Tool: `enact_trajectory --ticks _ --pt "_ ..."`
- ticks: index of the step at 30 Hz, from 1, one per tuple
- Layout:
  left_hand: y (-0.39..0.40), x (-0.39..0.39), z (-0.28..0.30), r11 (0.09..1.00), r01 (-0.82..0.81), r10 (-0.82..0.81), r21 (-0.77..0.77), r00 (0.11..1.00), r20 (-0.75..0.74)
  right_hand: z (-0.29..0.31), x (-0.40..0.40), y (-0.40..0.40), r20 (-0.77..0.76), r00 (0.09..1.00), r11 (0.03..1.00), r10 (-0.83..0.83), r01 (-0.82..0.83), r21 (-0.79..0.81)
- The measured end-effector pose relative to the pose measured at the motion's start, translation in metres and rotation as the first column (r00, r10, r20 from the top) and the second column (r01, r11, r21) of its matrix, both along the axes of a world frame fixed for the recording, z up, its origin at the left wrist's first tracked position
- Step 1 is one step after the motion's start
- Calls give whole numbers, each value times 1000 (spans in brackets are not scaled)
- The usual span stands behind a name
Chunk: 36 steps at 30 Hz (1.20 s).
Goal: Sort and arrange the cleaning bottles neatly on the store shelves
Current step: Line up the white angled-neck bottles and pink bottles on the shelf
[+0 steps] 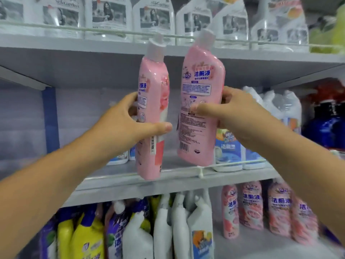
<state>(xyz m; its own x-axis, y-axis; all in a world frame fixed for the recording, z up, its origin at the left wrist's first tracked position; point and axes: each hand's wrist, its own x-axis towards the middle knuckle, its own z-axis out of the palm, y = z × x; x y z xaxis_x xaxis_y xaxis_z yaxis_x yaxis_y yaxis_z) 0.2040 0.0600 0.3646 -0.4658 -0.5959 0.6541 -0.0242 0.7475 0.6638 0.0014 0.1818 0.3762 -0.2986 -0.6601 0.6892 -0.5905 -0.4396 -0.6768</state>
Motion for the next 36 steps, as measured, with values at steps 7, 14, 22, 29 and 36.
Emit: enact_trajectory --ticks 7,14,22,29,36 --pt "105 -57 -89 971 143 -136 192 990 -45 -70 -82 134 134 991 997 9 -19 70" --pt "144 -138 -229 871 152 -172 467 985 1 -197 -147 175 258 952 954 -163 86 286" --pt "129 -220 -306 835 42 -73 548 997 35 -298 -192 138 277 904 891 -326 196 410" --pt "73 -280 -338 839 -52 7 541 996 85 -326 -235 83 305 868 870 -391 241 430" --pt "3 -335 -360 864 -238 182 443 969 166 -343 -284 13 248 853 839 -459 324 437"
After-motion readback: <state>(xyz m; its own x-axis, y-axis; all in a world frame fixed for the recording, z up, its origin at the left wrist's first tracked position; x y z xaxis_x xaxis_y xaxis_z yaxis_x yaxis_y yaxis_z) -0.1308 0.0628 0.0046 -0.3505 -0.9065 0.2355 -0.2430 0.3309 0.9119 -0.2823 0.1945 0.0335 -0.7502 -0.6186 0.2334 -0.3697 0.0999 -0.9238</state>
